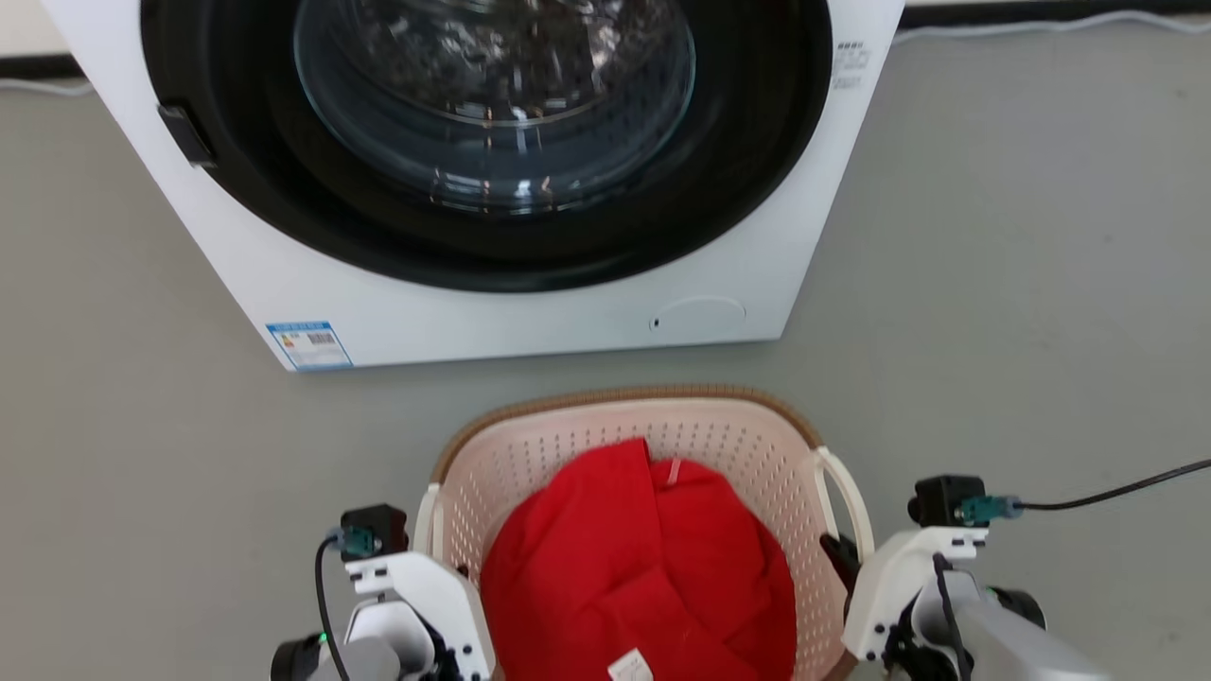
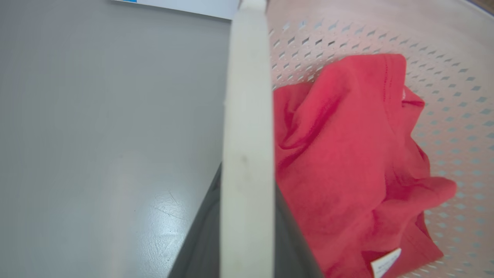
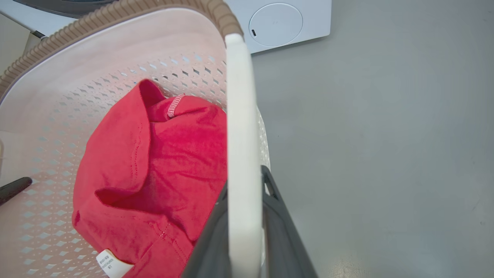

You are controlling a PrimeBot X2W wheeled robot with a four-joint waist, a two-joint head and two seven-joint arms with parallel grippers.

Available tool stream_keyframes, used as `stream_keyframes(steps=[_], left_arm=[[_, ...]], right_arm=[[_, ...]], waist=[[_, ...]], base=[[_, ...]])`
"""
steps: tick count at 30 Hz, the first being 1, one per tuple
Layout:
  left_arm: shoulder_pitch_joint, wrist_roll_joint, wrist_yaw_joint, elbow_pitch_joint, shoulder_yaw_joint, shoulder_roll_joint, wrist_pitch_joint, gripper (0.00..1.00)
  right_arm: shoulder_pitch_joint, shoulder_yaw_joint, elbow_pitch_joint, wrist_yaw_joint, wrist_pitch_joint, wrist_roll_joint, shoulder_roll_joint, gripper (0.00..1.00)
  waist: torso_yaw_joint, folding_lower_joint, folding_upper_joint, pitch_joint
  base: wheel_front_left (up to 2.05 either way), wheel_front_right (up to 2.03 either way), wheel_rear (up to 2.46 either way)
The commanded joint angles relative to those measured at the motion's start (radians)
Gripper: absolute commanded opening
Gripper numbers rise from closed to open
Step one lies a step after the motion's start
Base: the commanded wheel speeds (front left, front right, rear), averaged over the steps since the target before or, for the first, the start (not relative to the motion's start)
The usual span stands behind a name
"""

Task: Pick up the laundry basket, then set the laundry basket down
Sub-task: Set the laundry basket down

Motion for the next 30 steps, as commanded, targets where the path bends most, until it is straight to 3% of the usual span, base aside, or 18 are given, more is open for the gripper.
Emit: stream_keyframes(steps=[1, 30], left_arm=[[-0.04, 0.004, 0.005, -0.012, 0.025, 0.041, -0.007, 0.0], [-0.261, 0.039, 0.003, 0.077, -0.005, 0.071, -0.061, 0.0]], right_arm=[[-0.03, -0.001, -0.005, 0.005, -0.037, -0.006, -0.031, 0.0], [-0.198, 0.047, -0.03, 0.005, -0.068, -0.008, -0.013, 0.0]], waist=[[-0.003, 0.0, -0.0001, 0.027], [-0.024, 0.0, -0.0001, 0.284]], base=[[0.0, 0.0, 0.0], [0.0, 0.0, 0.0]])
